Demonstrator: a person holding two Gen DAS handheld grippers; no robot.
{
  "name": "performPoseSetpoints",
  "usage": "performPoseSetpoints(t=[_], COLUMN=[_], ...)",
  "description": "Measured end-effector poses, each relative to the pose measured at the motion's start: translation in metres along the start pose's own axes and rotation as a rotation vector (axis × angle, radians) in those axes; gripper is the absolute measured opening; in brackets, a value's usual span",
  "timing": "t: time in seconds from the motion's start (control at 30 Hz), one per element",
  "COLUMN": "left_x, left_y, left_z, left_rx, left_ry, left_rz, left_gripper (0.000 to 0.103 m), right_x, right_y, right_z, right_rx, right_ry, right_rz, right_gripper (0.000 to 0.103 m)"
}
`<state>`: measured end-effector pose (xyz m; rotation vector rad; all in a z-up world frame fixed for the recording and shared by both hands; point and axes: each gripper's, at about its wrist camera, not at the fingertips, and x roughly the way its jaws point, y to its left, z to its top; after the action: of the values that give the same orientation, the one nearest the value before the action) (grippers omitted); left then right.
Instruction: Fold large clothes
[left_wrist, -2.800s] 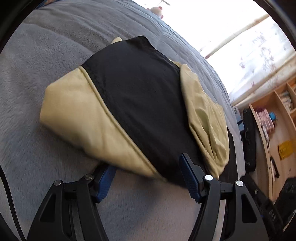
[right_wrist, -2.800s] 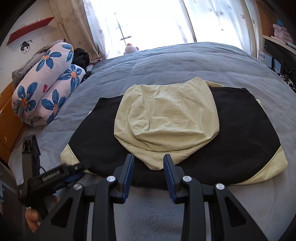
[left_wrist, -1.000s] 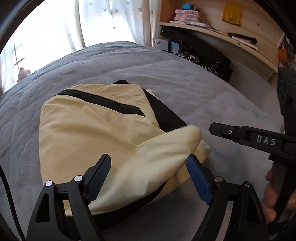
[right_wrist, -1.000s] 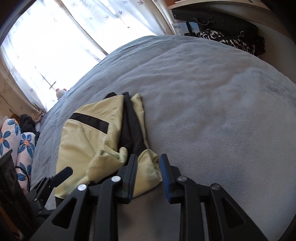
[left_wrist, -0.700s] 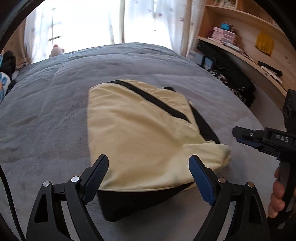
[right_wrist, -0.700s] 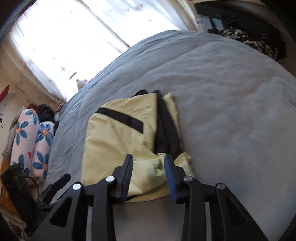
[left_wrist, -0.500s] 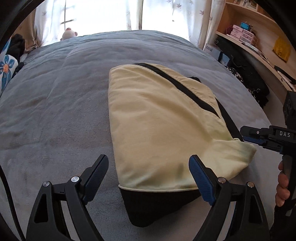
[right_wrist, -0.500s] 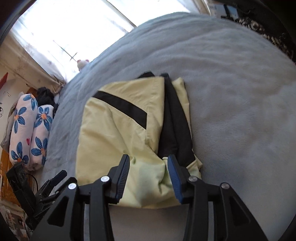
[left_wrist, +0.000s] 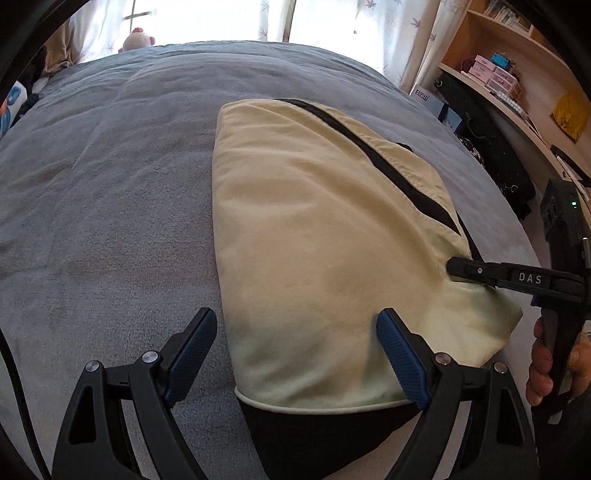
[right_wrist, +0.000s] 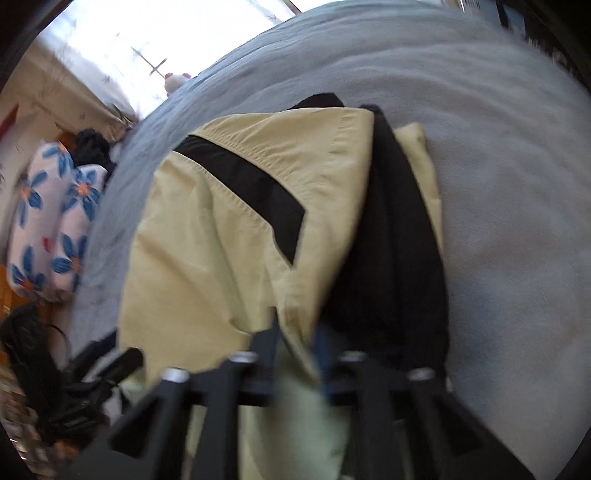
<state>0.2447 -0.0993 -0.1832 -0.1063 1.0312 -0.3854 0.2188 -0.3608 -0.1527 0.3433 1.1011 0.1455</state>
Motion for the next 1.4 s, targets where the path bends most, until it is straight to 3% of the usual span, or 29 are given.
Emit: performPoseSetpoints(t=[0.13, 0.2, 0.4, 0.53, 0.6, 0.7, 0.93, 1.03, 1.23, 1.4], left_x=[-0.010, -0.012, 0.008, 0.011, 0.006, 0.003, 0.011, 0.009, 0.001, -0.029], left_y=[-0.012, -0.020, -0.038, -0.046, -0.045, -0.043, -0.055, -0.051, -0.045, -0.049], left_z=[0.005, 0.006, -0.005, -0.008, -0.007, -0.006, -0.017, -0.015, -0.007, 0.005], left_rx=[0.040, 0.063, 0.105, 0.146, 0.131, 0.100, 0.167, 0.152, 0.119, 0.156], left_ry=[-0.031, -0.049, -0.056, -0.051, -0.045, -0.046, -0.079, -0.065, -0.013, -0.047], left_rz=[-0.005, 0.000, 0.073, 0.123, 0.106, 0.073, 0.147, 0.134, 0.103, 0.090], left_gripper=[0.087, 0.087, 0.087, 0.088, 0.088, 0.088, 0.093, 0.094, 0.094, 0.094], right_x=[-0.056, -0.065, -0.016, -0.008, -0.029, -0.041, -0.006, -0.008, -0.028, -0.060], right_y=[-0.005, -0.006, -0.030, -0.031, -0.017, -0.018, -0.032, -0.028, -0.028, -0.015], right_z=[0.002, 0.001, -0.016, -0.022, -0.024, -0.025, -0.033, -0.032, -0.025, -0.017], right_rx=[0.019, 0.003, 0.058, 0.093, 0.042, 0.037, 0.056, 0.051, 0.059, 0.049], right_ry=[-0.148, -0.166, -0.067, -0.083, -0.152, -0.186, -0.142, -0.134, -0.103, -0.157], right_rz=[0.022, -0.005, -0.101, -0.134, -0.185, -0.209, -0.256, -0.260, -0.224, -0.199], right_gripper=[0.003, 0.003, 0.003, 0.003, 0.003, 0.003, 0.004, 0.005, 0.015, 0.030])
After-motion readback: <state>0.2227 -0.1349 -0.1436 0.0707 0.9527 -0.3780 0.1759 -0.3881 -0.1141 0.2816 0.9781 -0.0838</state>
